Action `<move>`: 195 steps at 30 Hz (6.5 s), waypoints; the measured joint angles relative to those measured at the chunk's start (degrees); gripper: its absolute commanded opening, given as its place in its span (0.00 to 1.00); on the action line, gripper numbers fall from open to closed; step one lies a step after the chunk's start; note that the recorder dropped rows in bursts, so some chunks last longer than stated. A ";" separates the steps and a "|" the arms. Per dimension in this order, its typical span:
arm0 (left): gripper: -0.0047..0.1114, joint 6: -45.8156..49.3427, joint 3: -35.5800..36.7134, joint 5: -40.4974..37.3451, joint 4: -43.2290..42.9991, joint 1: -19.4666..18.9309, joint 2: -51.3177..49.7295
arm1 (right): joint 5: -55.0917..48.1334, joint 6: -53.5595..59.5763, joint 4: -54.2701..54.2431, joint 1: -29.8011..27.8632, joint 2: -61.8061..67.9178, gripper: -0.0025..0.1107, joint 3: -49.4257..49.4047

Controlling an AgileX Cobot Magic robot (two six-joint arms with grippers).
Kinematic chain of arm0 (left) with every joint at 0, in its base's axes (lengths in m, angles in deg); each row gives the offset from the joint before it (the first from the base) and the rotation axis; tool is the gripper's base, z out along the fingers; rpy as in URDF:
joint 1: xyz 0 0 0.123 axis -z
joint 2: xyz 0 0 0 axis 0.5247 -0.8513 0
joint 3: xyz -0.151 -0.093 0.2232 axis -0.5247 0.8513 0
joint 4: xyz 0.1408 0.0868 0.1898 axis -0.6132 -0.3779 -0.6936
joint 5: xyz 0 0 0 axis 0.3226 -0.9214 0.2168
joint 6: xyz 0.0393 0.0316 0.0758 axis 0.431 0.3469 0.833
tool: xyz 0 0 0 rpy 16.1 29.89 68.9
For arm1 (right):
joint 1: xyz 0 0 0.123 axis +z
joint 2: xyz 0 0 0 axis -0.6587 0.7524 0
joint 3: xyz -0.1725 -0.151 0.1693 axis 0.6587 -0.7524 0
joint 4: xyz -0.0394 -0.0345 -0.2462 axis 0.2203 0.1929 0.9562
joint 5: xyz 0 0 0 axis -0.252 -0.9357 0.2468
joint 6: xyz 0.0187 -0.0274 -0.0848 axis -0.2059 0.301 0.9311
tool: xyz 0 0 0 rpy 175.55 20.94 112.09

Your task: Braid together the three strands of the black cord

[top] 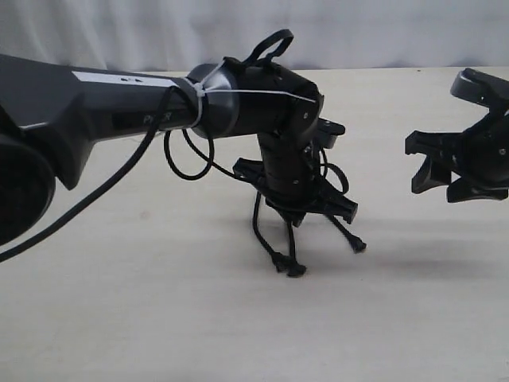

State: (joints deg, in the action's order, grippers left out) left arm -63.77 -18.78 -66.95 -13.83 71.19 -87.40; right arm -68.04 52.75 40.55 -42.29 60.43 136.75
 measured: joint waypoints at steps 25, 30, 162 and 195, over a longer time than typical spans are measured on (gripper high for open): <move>0.04 -3.95 -2.28 -1.68 -0.95 0.00 -4.03 | 0.48 3.22 -0.21 -0.10 -0.09 0.46 0.00; 0.04 -1.21 -7.09 -5.58 -0.71 0.00 -2.30 | 1.08 3.51 -0.21 -0.10 -0.09 0.46 0.00; 0.36 6.19 13.11 -2.28 5.86 -24.23 24.24 | -0.04 6.99 15.58 17.24 33.45 0.06 26.47; 0.36 7.53 13.20 -0.37 5.86 -24.23 24.24 | -9.35 19.68 -1.26 16.41 29.69 0.06 27.43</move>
State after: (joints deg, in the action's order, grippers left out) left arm -56.23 -5.58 -67.32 -7.97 46.95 -63.16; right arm -77.40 72.43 39.29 -25.88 90.12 164.18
